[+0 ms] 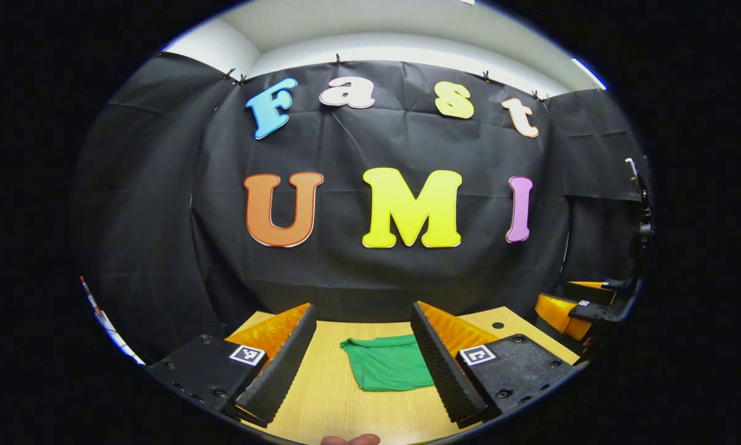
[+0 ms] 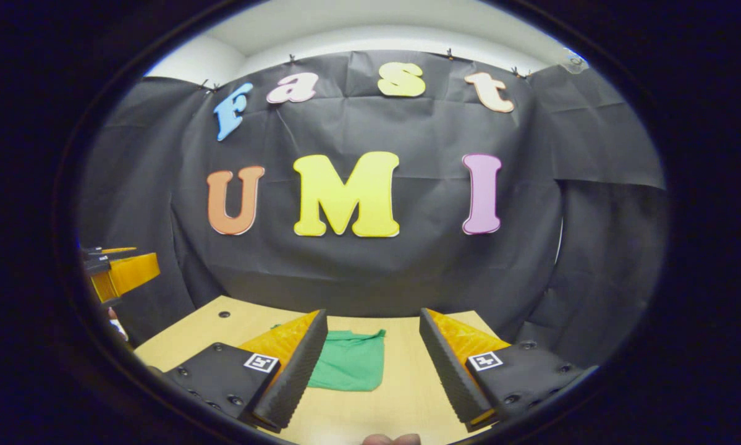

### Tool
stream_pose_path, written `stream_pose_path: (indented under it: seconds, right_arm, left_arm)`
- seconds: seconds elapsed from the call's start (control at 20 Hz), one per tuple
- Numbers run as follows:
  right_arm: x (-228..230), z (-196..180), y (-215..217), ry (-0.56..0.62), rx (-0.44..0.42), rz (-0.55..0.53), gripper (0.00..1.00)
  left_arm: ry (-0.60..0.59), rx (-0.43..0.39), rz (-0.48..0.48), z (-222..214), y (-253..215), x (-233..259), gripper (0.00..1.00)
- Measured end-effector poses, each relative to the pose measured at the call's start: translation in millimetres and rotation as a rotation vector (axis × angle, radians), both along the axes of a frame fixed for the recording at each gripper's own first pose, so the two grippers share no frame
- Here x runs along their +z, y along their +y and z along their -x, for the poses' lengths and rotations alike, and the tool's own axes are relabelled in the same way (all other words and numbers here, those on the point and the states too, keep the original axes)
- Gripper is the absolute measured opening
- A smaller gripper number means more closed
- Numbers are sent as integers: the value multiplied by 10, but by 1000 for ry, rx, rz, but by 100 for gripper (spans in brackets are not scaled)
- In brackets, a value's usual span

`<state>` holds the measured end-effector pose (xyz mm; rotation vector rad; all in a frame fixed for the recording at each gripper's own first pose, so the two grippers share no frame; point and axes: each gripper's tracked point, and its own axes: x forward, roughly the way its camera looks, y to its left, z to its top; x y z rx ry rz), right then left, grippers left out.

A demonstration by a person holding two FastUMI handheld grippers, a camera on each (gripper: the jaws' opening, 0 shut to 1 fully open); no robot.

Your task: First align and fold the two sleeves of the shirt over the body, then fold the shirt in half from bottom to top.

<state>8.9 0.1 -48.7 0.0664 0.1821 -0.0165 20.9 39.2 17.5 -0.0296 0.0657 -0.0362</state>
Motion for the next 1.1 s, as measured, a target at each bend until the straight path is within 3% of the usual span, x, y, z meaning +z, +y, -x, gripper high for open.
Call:
stream_pose_path:
  seconds: [0.1, 0.2, 0.3, 0.6, 0.65, 1.1]
  right_arm:
    - [-13, 221, 120, -13, 21, -3, 99]
    - [-40, 381, 173, -23, 34, 7, 92]
    - [-27, 484, 226, -31, 50, 26, 92]
    - [-16, 567, 140, -41, 12, 17, 95]
    - [-35, 580, 138, -35, 10, 11, 92]
    - [59, 550, 175, -64, 19, 3, 95]
  left_arm:
    - [-15, 8, -22, 207, 9, -46, 98]
    - [4, 0, -6, 467, -107, -213, 98]
    - [28, 3, 8, 691, -172, -414, 98]
    - [19, -2, 13, 751, -252, -432, 99]
    - [23, -3, 15, 743, -268, -447, 98]
    - [14, 3, 2, 721, -286, -393, 98]
